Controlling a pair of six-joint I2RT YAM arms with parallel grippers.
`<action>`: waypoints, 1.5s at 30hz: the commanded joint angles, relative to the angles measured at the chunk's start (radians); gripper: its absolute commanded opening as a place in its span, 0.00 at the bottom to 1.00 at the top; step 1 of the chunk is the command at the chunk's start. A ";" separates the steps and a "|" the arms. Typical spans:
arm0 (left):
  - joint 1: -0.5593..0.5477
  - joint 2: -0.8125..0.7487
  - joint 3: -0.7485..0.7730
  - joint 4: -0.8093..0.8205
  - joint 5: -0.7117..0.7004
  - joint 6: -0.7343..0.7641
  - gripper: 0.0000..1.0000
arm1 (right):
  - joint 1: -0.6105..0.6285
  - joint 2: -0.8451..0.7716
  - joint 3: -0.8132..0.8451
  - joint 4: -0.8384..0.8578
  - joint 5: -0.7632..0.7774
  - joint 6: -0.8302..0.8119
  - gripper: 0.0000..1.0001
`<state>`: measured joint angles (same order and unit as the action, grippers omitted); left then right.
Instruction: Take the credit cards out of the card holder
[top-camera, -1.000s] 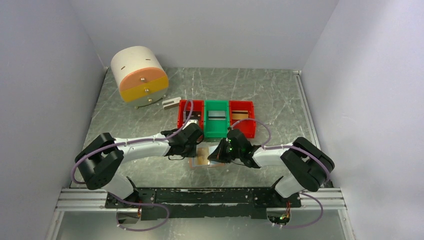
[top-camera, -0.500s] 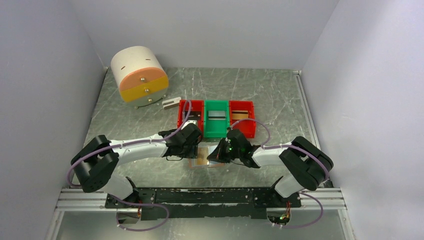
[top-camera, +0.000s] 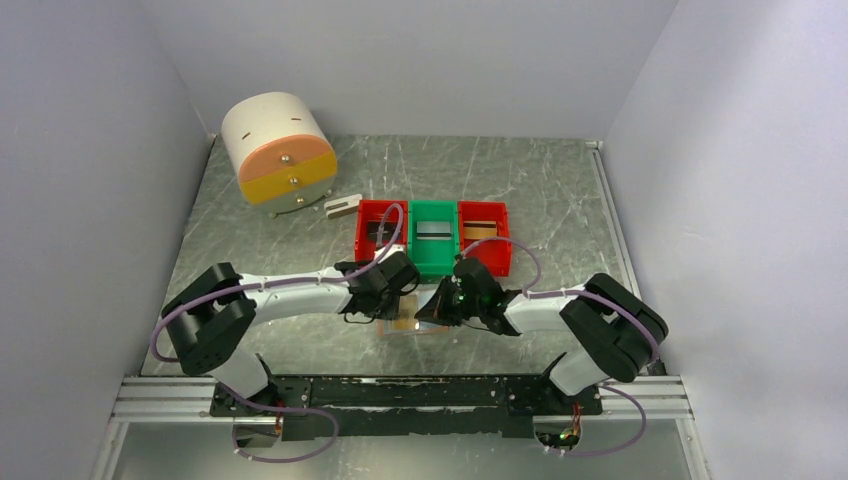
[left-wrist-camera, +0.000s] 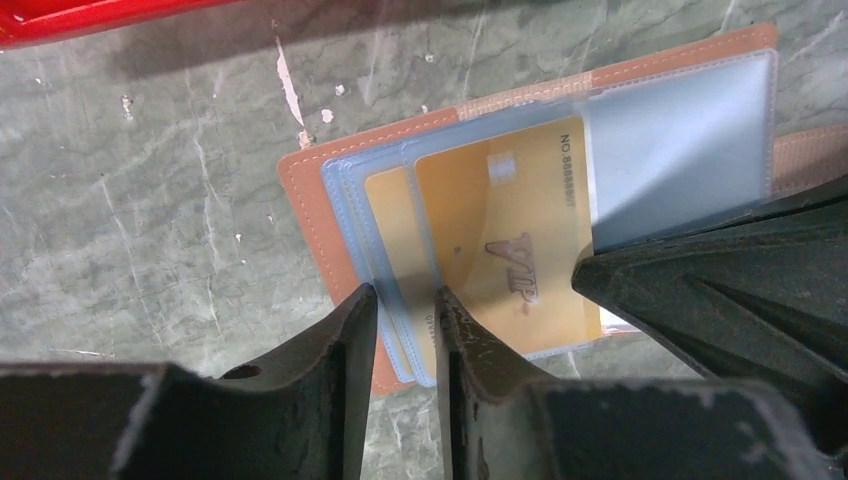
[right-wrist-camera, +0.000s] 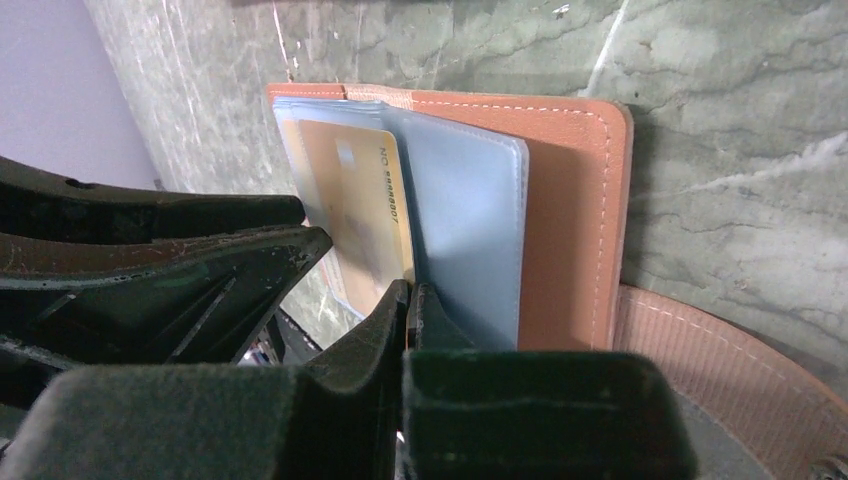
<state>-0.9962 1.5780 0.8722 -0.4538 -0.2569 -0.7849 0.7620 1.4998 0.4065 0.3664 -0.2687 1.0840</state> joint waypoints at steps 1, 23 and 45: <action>-0.035 0.066 -0.019 -0.114 -0.059 -0.031 0.29 | -0.005 -0.019 0.013 -0.067 0.030 -0.008 0.00; -0.048 0.046 -0.048 -0.071 -0.064 -0.016 0.27 | -0.048 -0.110 -0.086 0.017 -0.004 -0.004 0.11; -0.052 0.030 -0.046 -0.053 -0.056 -0.004 0.28 | -0.087 0.001 -0.067 0.114 0.005 0.034 0.04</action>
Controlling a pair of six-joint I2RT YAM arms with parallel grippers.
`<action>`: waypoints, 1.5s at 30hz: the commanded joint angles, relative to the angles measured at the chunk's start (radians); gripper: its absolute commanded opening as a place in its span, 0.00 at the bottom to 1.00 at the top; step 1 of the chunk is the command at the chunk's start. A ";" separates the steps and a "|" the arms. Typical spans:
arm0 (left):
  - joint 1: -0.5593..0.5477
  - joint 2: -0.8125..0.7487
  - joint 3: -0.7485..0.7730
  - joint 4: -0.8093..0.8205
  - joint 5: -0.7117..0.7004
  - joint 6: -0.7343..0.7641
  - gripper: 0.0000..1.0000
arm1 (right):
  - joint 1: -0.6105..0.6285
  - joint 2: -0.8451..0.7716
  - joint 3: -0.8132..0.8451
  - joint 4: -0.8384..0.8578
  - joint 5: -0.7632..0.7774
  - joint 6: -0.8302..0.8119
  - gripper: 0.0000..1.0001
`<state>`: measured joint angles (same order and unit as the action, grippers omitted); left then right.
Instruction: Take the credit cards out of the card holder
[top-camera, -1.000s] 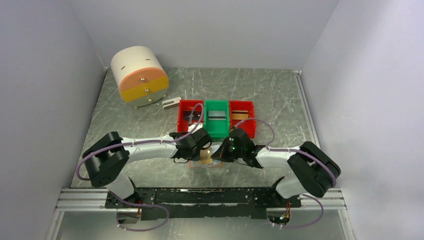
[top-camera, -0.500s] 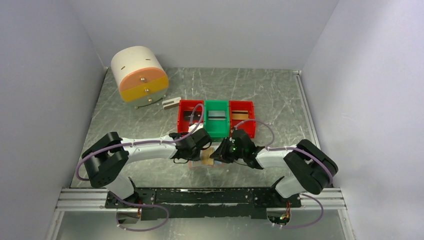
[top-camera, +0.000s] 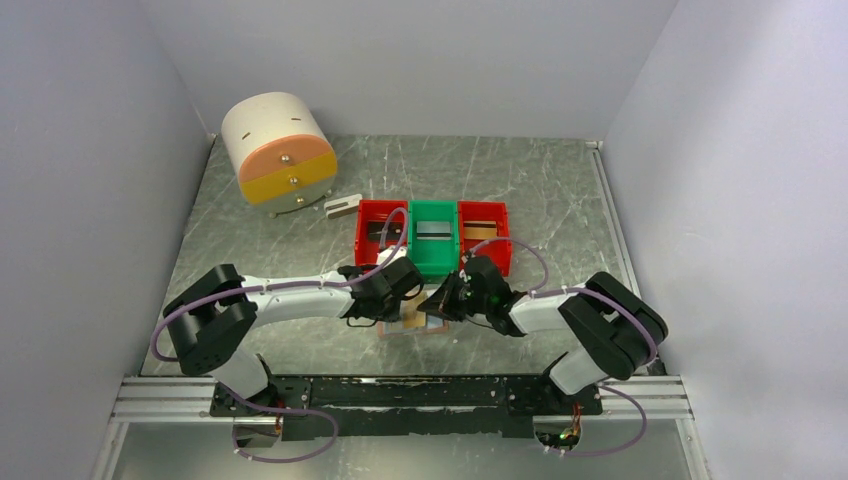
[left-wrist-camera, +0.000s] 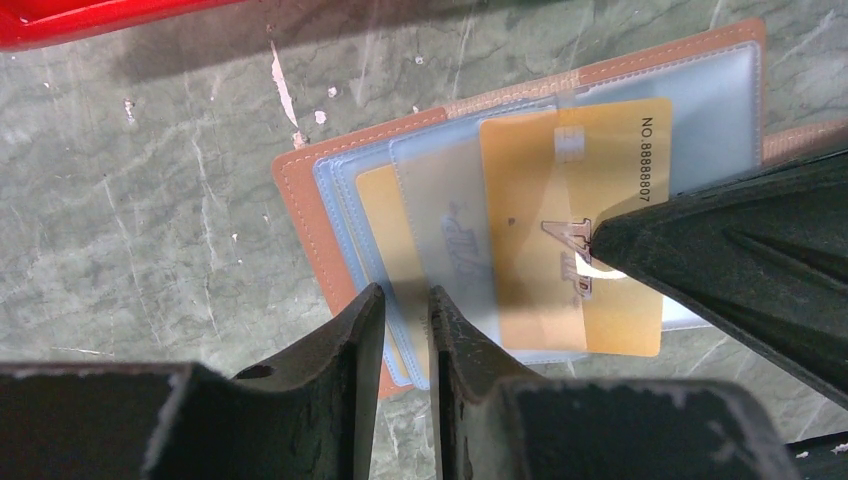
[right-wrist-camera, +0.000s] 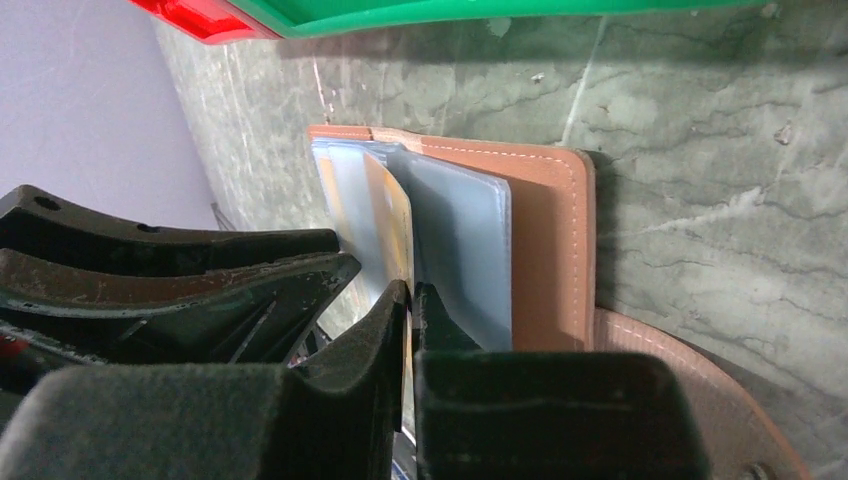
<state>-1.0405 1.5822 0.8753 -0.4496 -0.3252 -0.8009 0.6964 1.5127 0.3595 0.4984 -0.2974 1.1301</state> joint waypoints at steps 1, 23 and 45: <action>-0.008 0.024 -0.048 -0.057 0.013 0.012 0.28 | -0.024 -0.017 -0.024 -0.022 0.033 -0.016 0.03; -0.007 0.023 -0.032 -0.046 0.015 0.011 0.30 | -0.033 -0.072 -0.074 0.003 -0.005 0.001 0.00; 0.015 -0.118 -0.007 -0.018 0.007 0.013 0.63 | -0.043 -0.315 -0.071 -0.101 0.037 -0.150 0.00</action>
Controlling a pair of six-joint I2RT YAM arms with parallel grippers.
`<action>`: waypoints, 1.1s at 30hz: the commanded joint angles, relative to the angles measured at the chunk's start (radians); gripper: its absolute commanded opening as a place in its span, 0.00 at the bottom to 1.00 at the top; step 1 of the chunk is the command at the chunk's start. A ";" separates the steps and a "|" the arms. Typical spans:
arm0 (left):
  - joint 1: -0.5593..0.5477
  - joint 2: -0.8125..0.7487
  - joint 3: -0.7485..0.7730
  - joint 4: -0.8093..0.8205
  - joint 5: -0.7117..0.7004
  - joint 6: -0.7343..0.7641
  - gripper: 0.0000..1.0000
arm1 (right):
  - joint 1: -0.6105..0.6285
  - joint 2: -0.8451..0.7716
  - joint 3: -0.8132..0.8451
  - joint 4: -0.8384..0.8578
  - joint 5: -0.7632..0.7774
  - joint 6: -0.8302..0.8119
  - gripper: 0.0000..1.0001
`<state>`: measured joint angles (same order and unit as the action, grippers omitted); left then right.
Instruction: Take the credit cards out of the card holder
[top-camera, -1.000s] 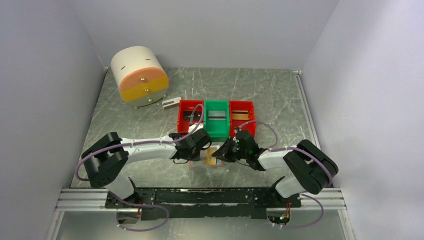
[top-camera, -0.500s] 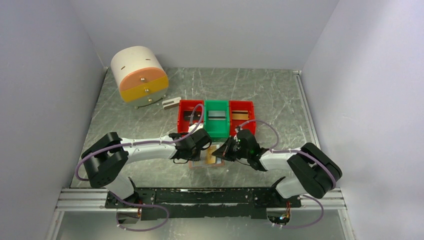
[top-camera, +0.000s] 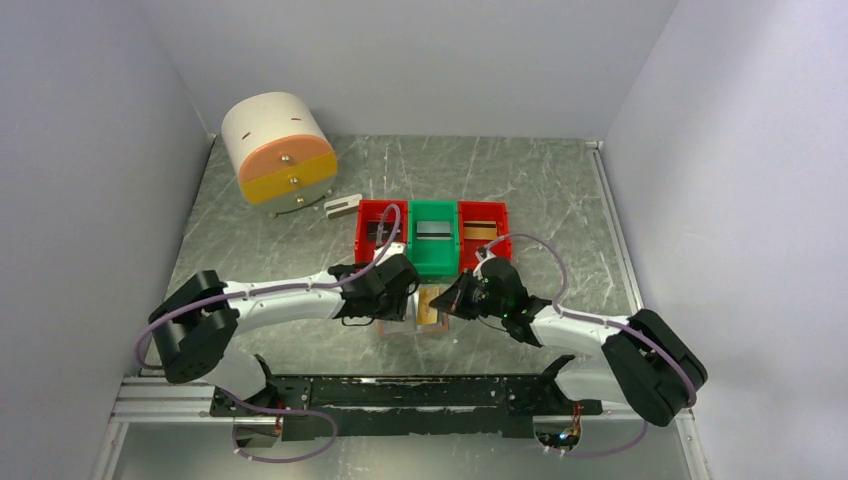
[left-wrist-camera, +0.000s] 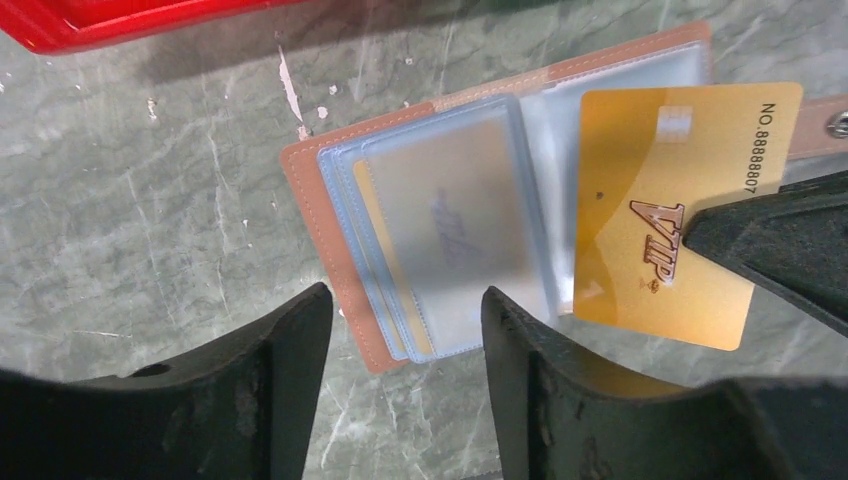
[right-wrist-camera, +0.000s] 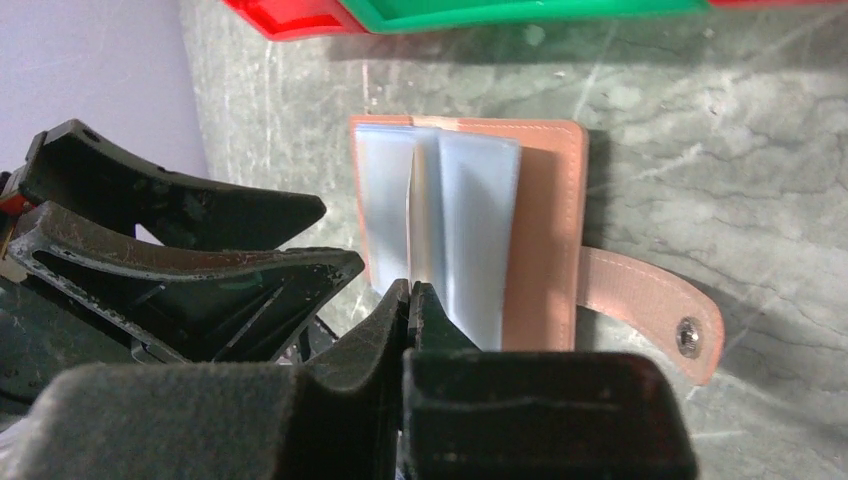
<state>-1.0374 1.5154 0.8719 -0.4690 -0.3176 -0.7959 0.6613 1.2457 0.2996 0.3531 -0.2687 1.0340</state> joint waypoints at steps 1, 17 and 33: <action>0.019 -0.066 -0.009 0.001 -0.002 0.004 0.64 | -0.009 -0.062 -0.008 0.038 0.013 -0.069 0.00; 0.217 -0.356 -0.160 0.067 0.044 -0.044 0.90 | -0.009 -0.487 0.067 -0.123 0.328 -0.815 0.00; 0.230 -0.486 -0.193 0.010 -0.045 -0.080 1.00 | -0.027 -0.196 0.358 -0.389 0.530 -1.453 0.00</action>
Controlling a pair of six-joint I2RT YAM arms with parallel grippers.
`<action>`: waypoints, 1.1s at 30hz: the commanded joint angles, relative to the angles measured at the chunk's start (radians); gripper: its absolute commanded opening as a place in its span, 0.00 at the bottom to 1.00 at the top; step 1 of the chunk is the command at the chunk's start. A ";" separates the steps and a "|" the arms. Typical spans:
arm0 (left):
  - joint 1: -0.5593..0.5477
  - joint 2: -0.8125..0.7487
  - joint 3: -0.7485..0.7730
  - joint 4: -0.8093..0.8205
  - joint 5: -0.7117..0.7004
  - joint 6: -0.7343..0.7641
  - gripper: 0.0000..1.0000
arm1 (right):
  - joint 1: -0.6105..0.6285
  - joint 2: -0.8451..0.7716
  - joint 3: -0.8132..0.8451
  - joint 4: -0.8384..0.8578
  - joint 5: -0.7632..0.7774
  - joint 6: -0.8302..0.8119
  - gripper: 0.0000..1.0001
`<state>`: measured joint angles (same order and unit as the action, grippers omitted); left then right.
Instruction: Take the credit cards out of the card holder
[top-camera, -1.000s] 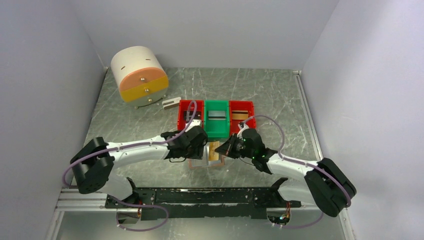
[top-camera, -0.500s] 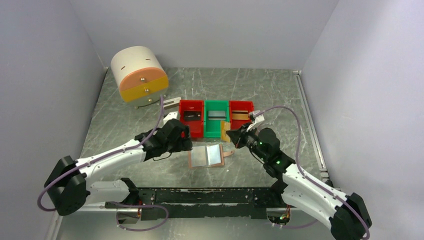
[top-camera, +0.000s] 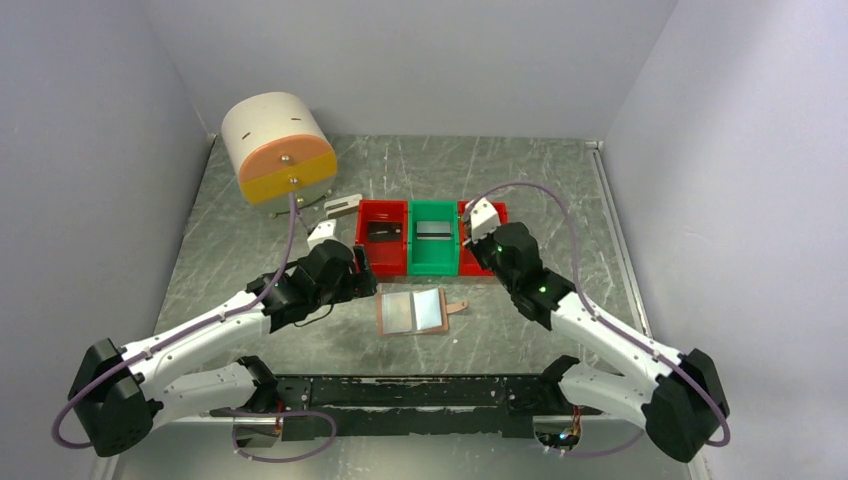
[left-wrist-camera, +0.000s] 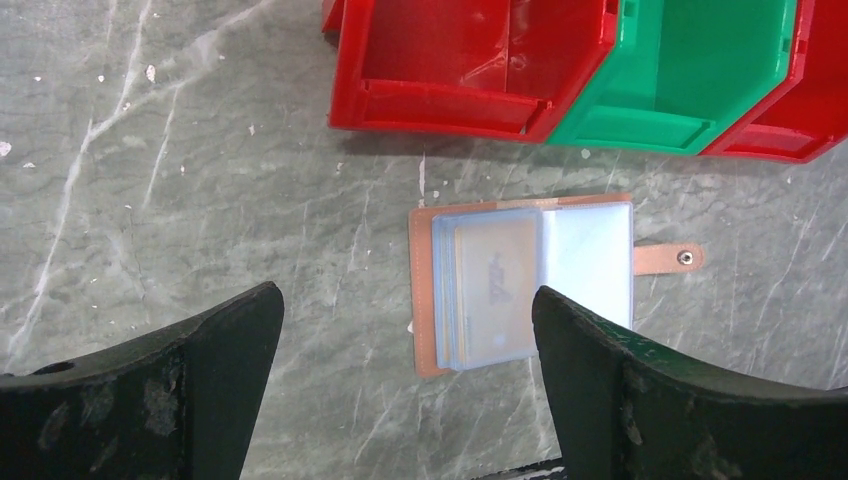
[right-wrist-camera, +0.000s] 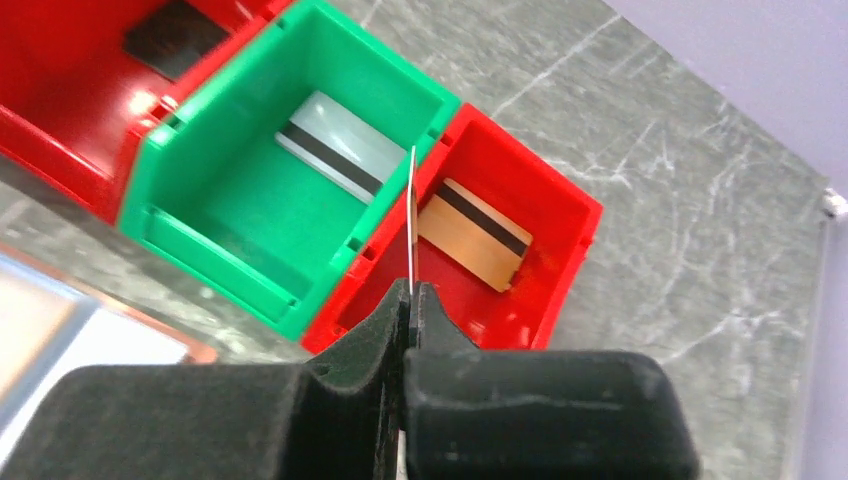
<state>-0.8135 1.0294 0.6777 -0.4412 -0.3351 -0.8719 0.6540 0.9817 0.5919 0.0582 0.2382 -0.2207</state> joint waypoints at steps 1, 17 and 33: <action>0.006 0.006 0.004 -0.022 -0.026 -0.005 1.00 | -0.030 0.089 0.085 -0.108 0.005 -0.229 0.00; 0.006 -0.022 0.001 -0.054 -0.040 0.002 1.00 | -0.174 0.397 0.252 -0.246 -0.159 -0.666 0.00; 0.006 -0.098 -0.012 -0.115 -0.083 -0.009 1.00 | -0.245 0.660 0.361 -0.138 -0.294 -0.814 0.00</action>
<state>-0.8131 0.9512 0.6655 -0.5255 -0.3828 -0.8764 0.4313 1.5913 0.9192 -0.1238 -0.0063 -0.9794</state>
